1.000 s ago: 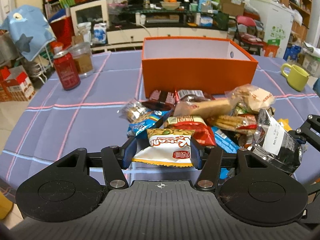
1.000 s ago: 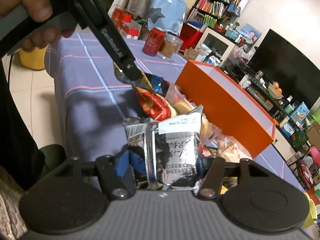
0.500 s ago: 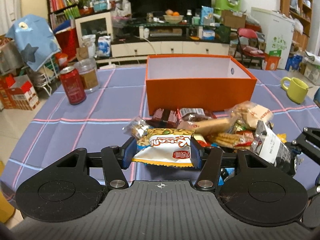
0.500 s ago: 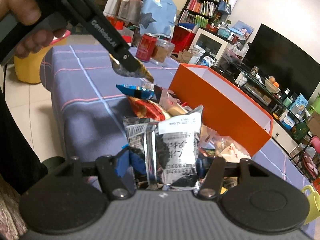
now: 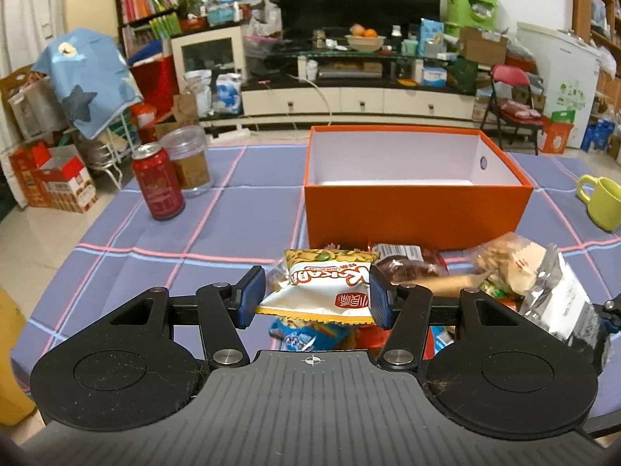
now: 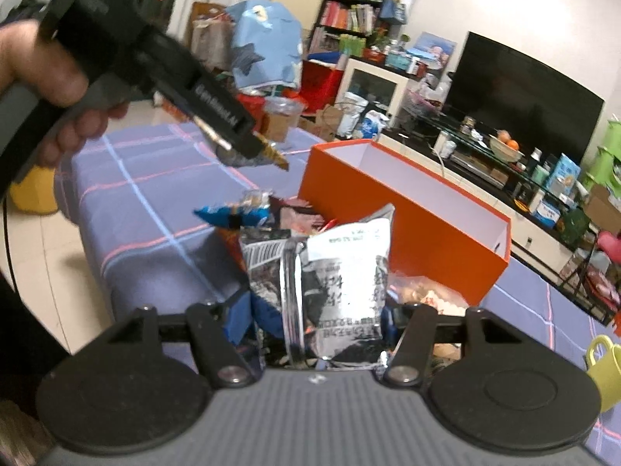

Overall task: Organize snacks
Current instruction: 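Drop the wafer bag into the orange box with the left gripper while the right drops the silver bag, then grasp the blue cookie packet with the left gripper while the right grasps the yellow bag, then carry the blue cookie packet and yellow bag into the orange box and release both, then grasp the long bread stick bag with the left gripper while the right grasps the white bread bag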

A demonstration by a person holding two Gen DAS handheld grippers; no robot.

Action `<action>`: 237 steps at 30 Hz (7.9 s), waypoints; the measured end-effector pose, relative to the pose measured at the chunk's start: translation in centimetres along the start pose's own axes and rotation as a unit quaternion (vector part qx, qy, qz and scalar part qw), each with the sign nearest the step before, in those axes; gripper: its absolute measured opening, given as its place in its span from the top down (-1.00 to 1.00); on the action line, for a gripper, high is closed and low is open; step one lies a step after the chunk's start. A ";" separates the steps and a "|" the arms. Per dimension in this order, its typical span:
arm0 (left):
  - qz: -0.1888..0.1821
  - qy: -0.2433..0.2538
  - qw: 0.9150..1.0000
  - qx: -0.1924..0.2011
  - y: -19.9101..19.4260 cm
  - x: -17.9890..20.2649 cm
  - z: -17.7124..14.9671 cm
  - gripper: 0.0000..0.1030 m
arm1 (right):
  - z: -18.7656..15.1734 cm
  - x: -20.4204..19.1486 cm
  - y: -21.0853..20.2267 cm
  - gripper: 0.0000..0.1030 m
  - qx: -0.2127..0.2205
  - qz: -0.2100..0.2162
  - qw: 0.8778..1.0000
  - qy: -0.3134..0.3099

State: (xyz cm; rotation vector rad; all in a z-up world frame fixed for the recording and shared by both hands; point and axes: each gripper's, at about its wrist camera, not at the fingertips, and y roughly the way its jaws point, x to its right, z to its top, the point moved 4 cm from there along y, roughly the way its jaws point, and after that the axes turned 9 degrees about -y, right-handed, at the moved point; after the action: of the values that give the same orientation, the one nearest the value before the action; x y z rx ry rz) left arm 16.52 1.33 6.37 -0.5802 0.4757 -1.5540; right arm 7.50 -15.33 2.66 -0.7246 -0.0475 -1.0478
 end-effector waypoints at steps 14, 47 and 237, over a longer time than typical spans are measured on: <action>-0.010 -0.018 0.999 0.027 3.0 1.3 6.3 0.24 | 3.6 8.7 2.6 -0.15 0.018 -0.062 0.992 0.109; 0.005 -0.136 0.990 0.041 3.1 -6.7 5.9 -0.45 | -0.2 13.0 -2.2 -0.82 0.056 -0.147 0.957 0.245; -0.228 0.266 0.935 -0.048 10.5 7.5 -3.6 0.21 | -4.6 12.5 10.0 -0.64 -0.100 -0.014 0.967 0.236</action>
State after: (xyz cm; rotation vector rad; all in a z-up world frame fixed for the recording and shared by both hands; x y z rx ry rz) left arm 22.35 -6.98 -2.32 -0.3461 0.8765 -2.1564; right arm 20.69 -24.64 -1.56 -0.6389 0.4649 -1.2400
